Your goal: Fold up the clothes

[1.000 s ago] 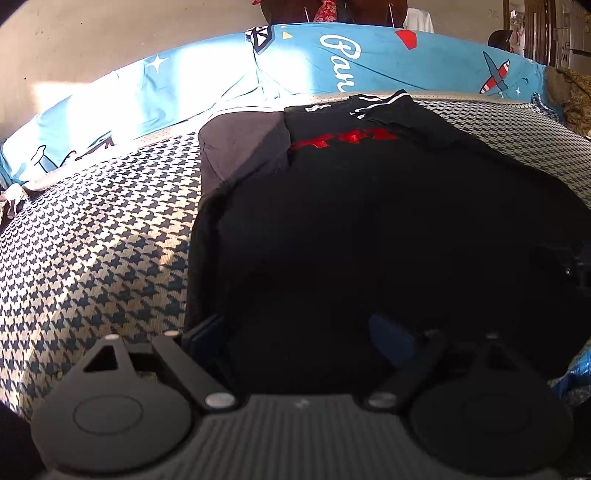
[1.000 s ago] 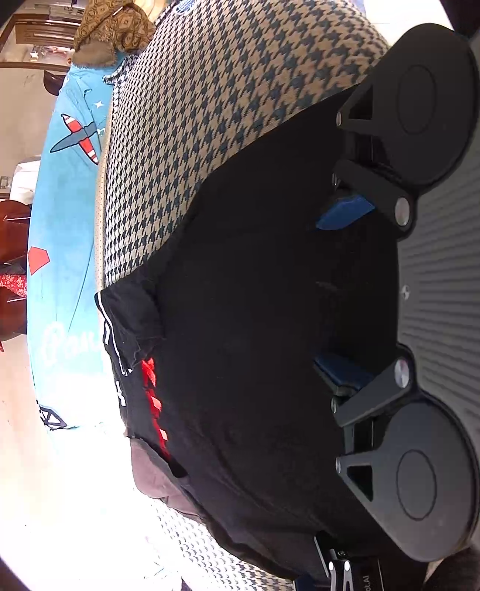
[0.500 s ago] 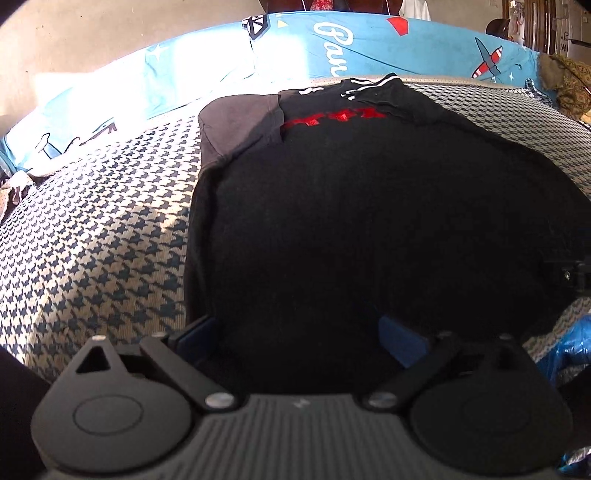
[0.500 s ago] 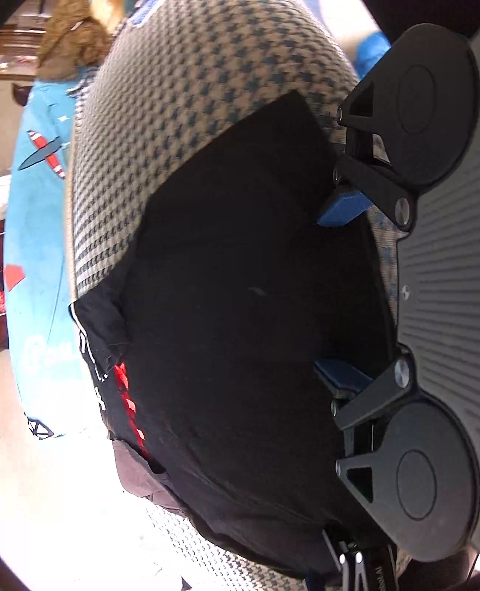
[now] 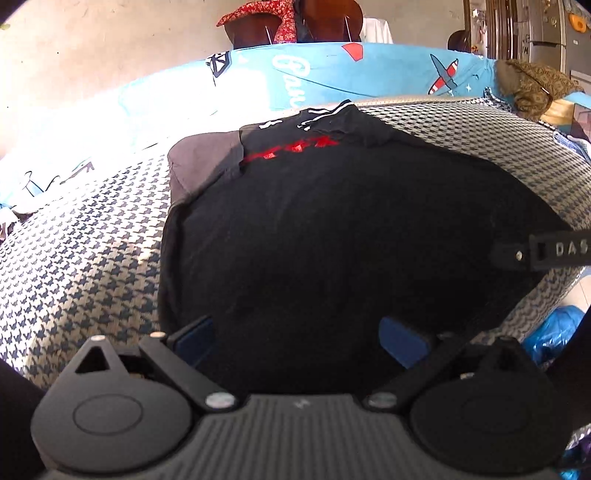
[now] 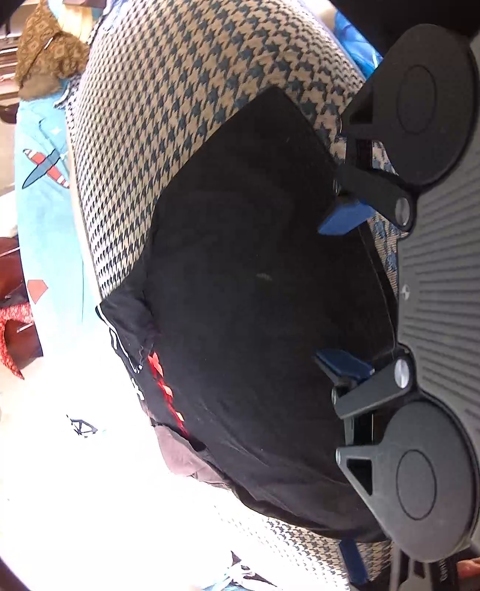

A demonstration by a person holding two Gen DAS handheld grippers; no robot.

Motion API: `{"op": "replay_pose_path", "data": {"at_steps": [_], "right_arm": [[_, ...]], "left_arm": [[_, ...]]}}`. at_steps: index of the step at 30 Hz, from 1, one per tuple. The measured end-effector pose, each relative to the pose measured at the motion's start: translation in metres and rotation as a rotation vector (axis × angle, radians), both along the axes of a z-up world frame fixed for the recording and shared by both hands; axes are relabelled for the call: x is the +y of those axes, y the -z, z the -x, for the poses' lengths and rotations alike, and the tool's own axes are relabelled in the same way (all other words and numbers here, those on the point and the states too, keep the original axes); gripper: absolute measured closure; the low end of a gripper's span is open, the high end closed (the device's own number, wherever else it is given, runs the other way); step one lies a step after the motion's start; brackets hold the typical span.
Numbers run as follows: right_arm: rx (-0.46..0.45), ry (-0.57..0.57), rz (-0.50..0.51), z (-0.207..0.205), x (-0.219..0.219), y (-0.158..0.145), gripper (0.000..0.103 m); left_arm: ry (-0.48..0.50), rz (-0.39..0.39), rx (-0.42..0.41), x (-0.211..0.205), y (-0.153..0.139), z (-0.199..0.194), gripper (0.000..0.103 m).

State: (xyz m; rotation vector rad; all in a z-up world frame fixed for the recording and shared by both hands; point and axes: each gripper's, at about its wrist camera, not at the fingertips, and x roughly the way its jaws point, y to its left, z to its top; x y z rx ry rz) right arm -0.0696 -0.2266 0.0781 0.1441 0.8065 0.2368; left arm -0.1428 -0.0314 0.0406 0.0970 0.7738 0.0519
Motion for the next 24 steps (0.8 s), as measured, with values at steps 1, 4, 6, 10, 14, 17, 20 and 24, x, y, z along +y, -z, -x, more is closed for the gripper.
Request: {"op": "replay_pose_path", "data": {"at_steps": [1, 4, 6, 10, 14, 17, 20, 24], "right_arm": [[-0.012, -0.004, 0.009, 0.0, 0.002, 0.0, 0.037], [-0.04, -0.016, 0.024, -0.002, 0.009, 0.0, 0.039], [-0.055, -0.023, 0.032, -0.004, 0.013, 0.0, 0.04], [-0.056, -0.033, 0.076, -0.009, 0.021, 0.003, 0.04], [-0.072, -0.062, 0.147, -0.008, 0.031, 0.007, 0.039], [-0.071, -0.065, 0.158, -0.005, 0.03, 0.008, 0.039], [-0.06, -0.065, 0.156, -0.006, 0.029, 0.009, 0.039], [-0.051, -0.072, 0.172, -0.003, 0.029, 0.01, 0.039]], "left_arm": [[-0.007, 0.001, -0.001, 0.0, -0.001, -0.004, 0.003], [-0.027, 0.005, -0.005, -0.005, -0.001, -0.017, 0.003], [-0.031, 0.001, -0.014, -0.007, -0.002, -0.024, 0.003], [-0.026, -0.005, 0.006, -0.01, 0.005, -0.035, 0.002], [-0.014, -0.009, 0.052, -0.011, 0.017, -0.035, 0.0], [-0.025, 0.017, 0.06, -0.008, 0.02, -0.031, 0.0], [-0.029, 0.025, 0.067, -0.007, 0.02, -0.029, 0.0], [-0.029, 0.018, 0.072, -0.006, 0.025, -0.031, 0.0]]}}
